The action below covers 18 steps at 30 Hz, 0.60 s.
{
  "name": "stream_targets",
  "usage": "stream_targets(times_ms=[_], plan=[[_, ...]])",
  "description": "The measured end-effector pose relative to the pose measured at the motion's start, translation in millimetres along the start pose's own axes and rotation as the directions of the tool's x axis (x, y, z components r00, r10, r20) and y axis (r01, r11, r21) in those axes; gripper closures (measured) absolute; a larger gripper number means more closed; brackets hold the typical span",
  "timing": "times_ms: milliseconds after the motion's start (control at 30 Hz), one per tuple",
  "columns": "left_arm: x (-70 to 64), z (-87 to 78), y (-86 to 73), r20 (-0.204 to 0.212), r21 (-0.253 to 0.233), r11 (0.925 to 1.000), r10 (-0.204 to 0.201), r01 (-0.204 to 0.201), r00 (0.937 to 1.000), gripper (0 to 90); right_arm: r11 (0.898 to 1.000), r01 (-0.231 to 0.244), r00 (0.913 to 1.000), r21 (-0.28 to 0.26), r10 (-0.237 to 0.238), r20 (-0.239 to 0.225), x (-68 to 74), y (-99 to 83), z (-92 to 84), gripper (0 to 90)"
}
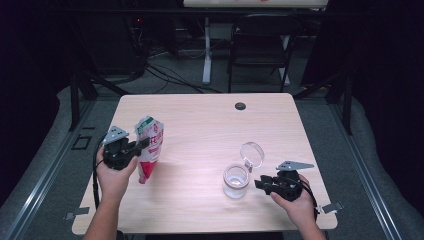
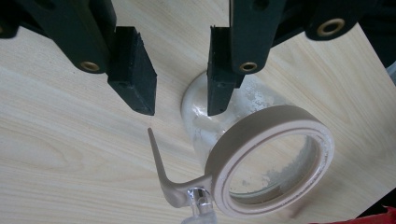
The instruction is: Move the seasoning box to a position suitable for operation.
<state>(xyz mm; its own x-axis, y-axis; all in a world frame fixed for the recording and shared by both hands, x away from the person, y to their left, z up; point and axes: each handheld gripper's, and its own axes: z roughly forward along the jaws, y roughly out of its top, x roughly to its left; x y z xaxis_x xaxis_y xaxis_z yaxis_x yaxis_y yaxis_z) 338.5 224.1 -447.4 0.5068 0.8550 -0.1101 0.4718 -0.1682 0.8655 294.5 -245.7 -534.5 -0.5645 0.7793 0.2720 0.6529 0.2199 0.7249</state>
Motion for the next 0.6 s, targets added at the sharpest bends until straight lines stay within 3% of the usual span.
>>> stream_targets(times_ms=[100, 200, 400, 533, 600], plan=[[-12.2, 3.5, 2.0, 0.046, 0.002, 0.9996, 0.027, -0.027, 0.9986, 90.0, 1.000, -0.001, 1.0000, 0.001, 0.001, 0.001, -0.2, -0.1, -0.2, 62.9], [-26.2, 8.3, 2.9, 0.105, 0.007, 0.9984, 0.055, -0.056, 0.9930, 90.0, 1.000, 0.001, 1.0000, 0.001, -0.001, 0.000, -0.4, -0.3, 0.1, 62.9], [-58.6, 20.6, 2.9, 0.174, 0.030, 0.9886, 0.140, -0.147, 0.9748, 90.0, 1.000, 0.003, 1.0000, 0.002, -0.003, -0.002, -0.5, -0.6, 0.5, 62.9], [-75.4, 30.1, -1.4, 0.220, 0.044, 0.9811, 0.175, -0.189, 0.9597, 90.0, 1.000, 0.002, 1.0000, -0.001, -0.002, 0.000, -1.1, -0.8, 0.1, 62.8], [-80.9, 31.9, -3.2, 0.236, 0.033, 0.9811, 0.178, -0.191, 0.9554, 90.0, 1.000, -0.003, 1.0000, -0.006, 0.003, -0.002, -1.3, -1.1, 0.4, 62.7]])
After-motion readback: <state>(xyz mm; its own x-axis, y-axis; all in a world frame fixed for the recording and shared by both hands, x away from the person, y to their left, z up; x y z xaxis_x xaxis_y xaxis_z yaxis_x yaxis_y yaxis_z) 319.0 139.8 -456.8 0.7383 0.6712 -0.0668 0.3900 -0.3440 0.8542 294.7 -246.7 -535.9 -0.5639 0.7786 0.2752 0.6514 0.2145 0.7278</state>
